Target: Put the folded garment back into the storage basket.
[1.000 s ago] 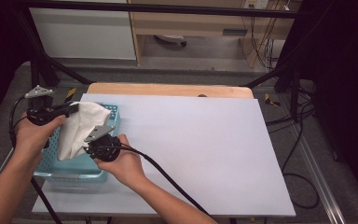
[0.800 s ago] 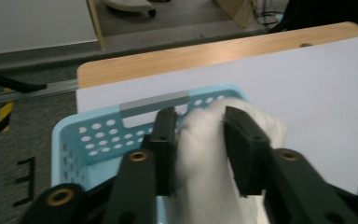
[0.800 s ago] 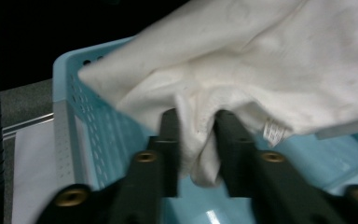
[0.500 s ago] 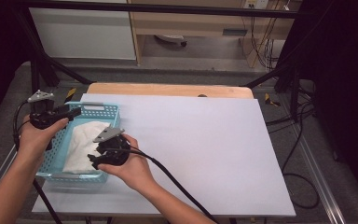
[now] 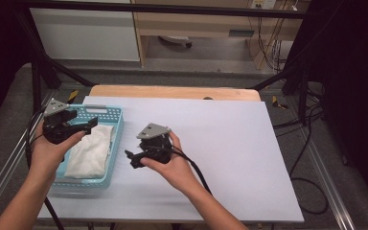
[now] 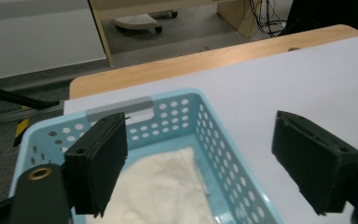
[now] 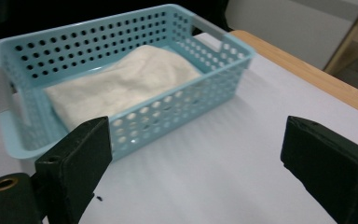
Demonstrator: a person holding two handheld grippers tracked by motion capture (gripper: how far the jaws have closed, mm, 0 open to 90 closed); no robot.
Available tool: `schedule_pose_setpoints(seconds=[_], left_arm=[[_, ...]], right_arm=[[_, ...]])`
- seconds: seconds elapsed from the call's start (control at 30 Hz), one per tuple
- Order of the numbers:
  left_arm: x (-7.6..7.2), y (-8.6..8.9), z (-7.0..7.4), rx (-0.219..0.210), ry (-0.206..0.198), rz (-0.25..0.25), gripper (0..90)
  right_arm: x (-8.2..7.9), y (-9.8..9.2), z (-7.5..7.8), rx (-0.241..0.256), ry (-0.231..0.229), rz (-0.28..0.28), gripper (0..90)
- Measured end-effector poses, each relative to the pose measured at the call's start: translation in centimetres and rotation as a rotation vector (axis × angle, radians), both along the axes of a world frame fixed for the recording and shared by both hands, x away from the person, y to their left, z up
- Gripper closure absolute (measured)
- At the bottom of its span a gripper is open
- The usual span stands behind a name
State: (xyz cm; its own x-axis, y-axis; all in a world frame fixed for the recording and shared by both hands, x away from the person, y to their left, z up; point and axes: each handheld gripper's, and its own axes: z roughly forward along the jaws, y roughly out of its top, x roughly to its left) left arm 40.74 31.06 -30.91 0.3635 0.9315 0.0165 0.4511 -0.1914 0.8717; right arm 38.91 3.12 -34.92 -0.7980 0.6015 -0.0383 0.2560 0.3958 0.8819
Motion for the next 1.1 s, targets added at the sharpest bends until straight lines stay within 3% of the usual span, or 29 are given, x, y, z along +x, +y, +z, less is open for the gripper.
schedule_pose_setpoints(seconds=[0.1,0.3,0.53,0.83,1.1], left_arm=[[-0.7,-1.2,-0.3,0.009,0.000,-0.016,16.4],[-1.8,-3.7,-0.4,0.009,-0.009,-0.068,11.3],[-3.1,-5.4,-0.5,0.003,-0.026,-0.112,9.2],[-4.4,-6.3,-1.0,-0.030,-0.034,-0.139,8.4],[-5.2,-6.4,-1.5,-0.028,-0.049,-0.140,8.0]], right_arm=[[0.9,-2.1,0.2,0.023,0.026,-0.045,9.9],[1.8,-5.1,0.9,0.055,0.033,-0.026,9.0],[2.2,-6.9,1.4,0.052,0.032,-0.032,7.9],[2.4,-8.9,2.1,0.070,0.025,-0.035,7.9],[2.4,-10.9,2.7,0.067,-0.006,-0.071,8.7]])
